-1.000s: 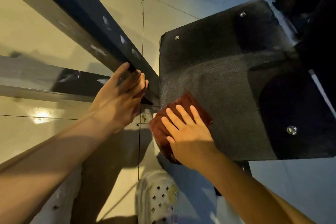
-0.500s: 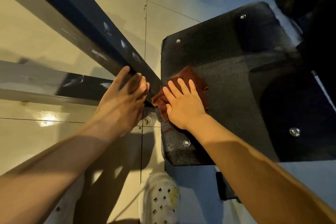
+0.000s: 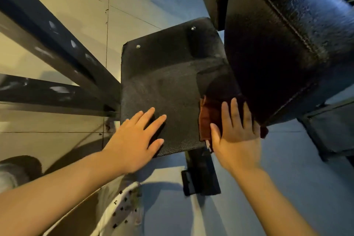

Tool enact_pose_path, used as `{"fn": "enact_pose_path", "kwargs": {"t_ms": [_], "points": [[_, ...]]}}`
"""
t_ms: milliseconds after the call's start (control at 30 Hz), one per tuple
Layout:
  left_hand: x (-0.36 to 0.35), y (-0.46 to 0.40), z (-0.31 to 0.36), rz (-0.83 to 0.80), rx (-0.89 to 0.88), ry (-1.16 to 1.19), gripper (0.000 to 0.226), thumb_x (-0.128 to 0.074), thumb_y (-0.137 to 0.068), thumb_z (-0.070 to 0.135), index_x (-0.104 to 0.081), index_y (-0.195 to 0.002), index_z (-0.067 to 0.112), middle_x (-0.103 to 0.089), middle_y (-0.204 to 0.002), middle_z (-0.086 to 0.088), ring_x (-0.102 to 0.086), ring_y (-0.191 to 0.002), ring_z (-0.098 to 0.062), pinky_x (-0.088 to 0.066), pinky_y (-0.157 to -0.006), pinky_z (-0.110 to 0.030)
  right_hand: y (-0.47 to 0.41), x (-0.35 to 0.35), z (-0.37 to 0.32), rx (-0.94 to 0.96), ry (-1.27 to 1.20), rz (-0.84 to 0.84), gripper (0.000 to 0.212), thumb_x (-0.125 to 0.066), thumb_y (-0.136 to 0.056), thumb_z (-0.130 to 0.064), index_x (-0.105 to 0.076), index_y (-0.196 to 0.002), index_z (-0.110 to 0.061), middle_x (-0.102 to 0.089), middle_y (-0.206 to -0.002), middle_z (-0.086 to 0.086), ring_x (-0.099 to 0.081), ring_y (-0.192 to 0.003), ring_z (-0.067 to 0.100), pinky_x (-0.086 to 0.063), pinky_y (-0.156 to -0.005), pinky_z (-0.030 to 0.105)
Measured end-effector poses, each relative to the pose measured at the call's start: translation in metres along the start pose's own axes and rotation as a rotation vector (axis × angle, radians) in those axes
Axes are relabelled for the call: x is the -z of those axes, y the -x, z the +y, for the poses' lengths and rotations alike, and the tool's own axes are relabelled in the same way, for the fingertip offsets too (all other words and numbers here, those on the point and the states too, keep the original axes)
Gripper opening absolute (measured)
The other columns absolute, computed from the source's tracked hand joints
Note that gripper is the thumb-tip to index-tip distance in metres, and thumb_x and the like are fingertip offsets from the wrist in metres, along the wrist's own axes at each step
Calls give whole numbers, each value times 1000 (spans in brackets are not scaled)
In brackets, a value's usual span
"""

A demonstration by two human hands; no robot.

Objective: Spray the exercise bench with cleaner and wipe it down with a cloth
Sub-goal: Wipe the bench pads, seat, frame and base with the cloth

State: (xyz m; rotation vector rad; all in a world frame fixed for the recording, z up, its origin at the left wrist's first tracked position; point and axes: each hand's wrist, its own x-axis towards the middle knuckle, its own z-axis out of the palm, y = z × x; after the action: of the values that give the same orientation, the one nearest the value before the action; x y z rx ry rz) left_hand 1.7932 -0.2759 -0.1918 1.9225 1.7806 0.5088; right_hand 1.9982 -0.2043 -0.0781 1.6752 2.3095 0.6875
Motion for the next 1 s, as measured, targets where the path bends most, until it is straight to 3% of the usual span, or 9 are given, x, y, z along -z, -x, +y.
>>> {"fn": "enact_pose_path", "kwargs": {"t_ms": [167, 267, 367, 467, 633, 733, 800, 867, 1000], "points": [[-46, 0, -8, -7, 27, 164, 77, 8, -65, 74, 22, -137, 50, 30, -150, 14, 16, -147, -19, -8, -122, -44, -78, -2, -31, 133, 134, -63, 67, -21, -100, -54, -4, -156, -21, 1, -164, 6, 5, -150, 34, 4, -118, 52], [-53, 1, -14, -9, 33, 245, 73, 7, -62, 76, 20, -131, 59, 32, -145, 23, 24, -140, -7, 8, -115, -26, -127, 0, -49, 124, 115, -132, 69, -21, -99, -60, -1, -156, -27, 6, -165, 1, 12, -149, 33, 8, -115, 59], [-52, -5, -15, 49, 34, 332, 70, -4, -66, 77, 12, -132, 60, 25, -146, 26, 19, -143, -7, 9, -111, -21, -131, 1, -53, 94, 146, -121, 72, -20, -98, -64, -1, -157, -27, 7, -164, 4, 12, -149, 35, 6, -113, 64], [-49, -8, -12, 85, 95, 412, 62, -22, -86, 67, 4, -140, 51, 11, -146, 28, 5, -148, -9, 3, -114, -20, -88, -2, -41, 153, 148, -120, 67, -21, -100, -57, -5, -157, -25, 0, -164, 9, 4, -150, 35, 2, -116, 60], [-45, -15, -12, 65, 127, 360, 57, -33, -101, 47, -2, -149, 43, 5, -157, 20, 1, -149, -12, -6, -118, -26, -15, -11, -35, 89, 66, -69, 63, -25, -92, -48, -47, -144, -20, -46, -147, 17, -42, -136, 39, -31, -111, 57], [-48, -10, -12, 154, 94, 321, 52, -40, -103, 23, -21, -150, 28, -21, -157, 8, -30, -143, -25, -26, -112, -33, -46, -5, -37, 83, 98, -96, 66, -17, -96, -57, -29, -153, -25, -25, -159, 15, -21, -146, 38, -14, -118, 56], [-56, -6, -15, 232, 53, 278, 49, -43, -93, 27, -48, -141, 23, -50, -143, -4, -57, -121, -34, -48, -90, -40, -79, -3, -39, 80, 125, -109, 67, -15, -98, -60, -7, -156, -27, -1, -164, 11, 1, -149, 36, 3, -117, 56], [-61, -5, -18, 228, 52, 246, 49, -38, -88, 33, -52, -134, 25, -57, -136, -4, -62, -113, -32, -55, -77, -42, -103, -2, -43, 40, 145, -112, 70, -16, -98, -62, 0, -156, -27, 7, -164, 10, 8, -149, 36, 6, -115, 60], [-57, -5, -20, 224, 44, 217, 49, -37, -88, 35, -59, -131, 26, -59, -134, 0, -64, -112, -27, -56, -75, -36, -102, -8, -49, 61, 174, -86, 66, -13, -100, -56, 1, -156, -24, 5, -164, 10, 7, -149, 36, 5, -116, 58]]}}
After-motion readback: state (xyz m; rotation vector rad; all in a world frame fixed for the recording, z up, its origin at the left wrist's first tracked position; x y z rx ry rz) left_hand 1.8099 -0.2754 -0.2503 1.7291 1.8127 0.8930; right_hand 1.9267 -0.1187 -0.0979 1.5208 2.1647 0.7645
